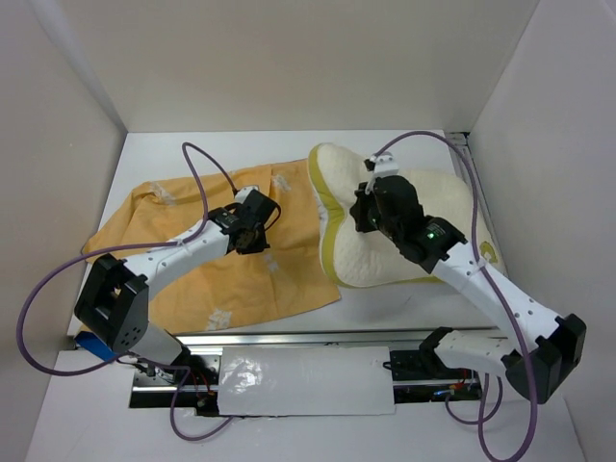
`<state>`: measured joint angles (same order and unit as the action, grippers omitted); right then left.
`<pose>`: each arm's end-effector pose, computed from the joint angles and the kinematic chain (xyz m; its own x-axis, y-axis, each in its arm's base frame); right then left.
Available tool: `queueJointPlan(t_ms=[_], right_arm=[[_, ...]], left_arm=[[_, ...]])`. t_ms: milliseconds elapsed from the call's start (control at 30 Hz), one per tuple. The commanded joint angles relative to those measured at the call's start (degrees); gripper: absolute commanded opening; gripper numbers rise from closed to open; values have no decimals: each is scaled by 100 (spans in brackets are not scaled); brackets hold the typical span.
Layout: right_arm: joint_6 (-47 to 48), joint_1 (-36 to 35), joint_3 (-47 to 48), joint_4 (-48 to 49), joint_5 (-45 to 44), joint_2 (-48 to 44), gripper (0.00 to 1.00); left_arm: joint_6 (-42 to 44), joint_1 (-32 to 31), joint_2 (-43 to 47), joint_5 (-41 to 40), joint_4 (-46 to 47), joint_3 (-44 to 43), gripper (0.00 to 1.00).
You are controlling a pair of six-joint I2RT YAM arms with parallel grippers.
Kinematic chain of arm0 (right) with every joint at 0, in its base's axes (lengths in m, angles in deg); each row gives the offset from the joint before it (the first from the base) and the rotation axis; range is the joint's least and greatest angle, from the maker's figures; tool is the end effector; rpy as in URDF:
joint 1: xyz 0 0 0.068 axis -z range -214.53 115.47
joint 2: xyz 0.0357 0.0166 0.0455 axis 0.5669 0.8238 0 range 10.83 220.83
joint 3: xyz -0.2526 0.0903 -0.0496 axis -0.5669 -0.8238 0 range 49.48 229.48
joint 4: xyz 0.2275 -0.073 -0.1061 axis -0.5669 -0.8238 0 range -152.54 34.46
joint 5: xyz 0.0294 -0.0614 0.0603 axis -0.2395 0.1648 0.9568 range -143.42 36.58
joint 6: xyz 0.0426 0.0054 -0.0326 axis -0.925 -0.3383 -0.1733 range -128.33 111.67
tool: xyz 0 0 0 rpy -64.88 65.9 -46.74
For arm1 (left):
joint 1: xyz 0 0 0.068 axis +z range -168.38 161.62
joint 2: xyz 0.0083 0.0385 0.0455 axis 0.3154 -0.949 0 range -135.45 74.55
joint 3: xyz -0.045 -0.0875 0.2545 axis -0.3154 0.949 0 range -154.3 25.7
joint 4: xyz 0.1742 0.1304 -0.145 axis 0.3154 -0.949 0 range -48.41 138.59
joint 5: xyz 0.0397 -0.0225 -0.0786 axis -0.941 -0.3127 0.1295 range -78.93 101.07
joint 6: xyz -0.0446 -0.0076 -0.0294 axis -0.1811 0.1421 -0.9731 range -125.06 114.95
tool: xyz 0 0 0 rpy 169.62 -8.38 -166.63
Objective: Put the pillow into the pillowcase
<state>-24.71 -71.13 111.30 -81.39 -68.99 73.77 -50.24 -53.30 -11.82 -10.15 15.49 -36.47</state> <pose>0.2004 0.1370 0.3548 -0.4569 -0.0011 -0.8895 -0.2641 0.9551 0.1345 0.2610 -0.1664 0.2411 -0.7511 -0.2822 -0.5968 -0.2264 0.9593 -0.1686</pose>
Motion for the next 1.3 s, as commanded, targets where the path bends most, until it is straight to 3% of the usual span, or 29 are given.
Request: queueJointPlan(t_ms=[0, 267, 333, 467, 567, 667, 733, 867, 967, 1033, 1167, 1267], right_arm=[[320, -154, 234, 809, 1301, 270, 0], [452, -506, -205, 1248, 2364, 711, 0], [399, -506, -337, 1459, 2777, 869, 0], [258, -506, -671, 1600, 2718, 1308, 0], [109, -384, -811, 1600, 2665, 1590, 0], [39, -252, -874, 1600, 2603, 1652, 0], [-23, -251, -935, 1600, 2603, 1599, 0], [-23, -76, -1049, 1547, 2542, 1449, 0], [-23, -23, -1102, 1477, 2437, 1397, 0], [-23, 30, -1163, 1477, 2288, 1397, 0], [-23, 135, -1269, 1477, 2225, 1476, 0], [-23, 136, -1269, 1477, 2225, 1625, 0]], left_arm=[[-24, -33, 50, -111, -134, -111, 7], [-235, -33, -143, -419, -381, -181, 13], [-236, -33, -144, -419, -381, -181, 21], [-236, -33, -196, -419, -381, -234, 38], [-236, -33, -249, -419, -381, -286, 45], [-236, 29, -381, -472, -303, -287, 45], [-236, 81, -573, -472, -302, -339, 41], [-368, 196, -653, -594, -504, -471, 24], [-368, 196, -496, -664, -556, -471, 22], [-447, 196, -276, -822, -697, -471, 13], [-447, 248, 84, -946, -846, -524, 10], [-500, 248, 339, -999, -909, -586, 0]])
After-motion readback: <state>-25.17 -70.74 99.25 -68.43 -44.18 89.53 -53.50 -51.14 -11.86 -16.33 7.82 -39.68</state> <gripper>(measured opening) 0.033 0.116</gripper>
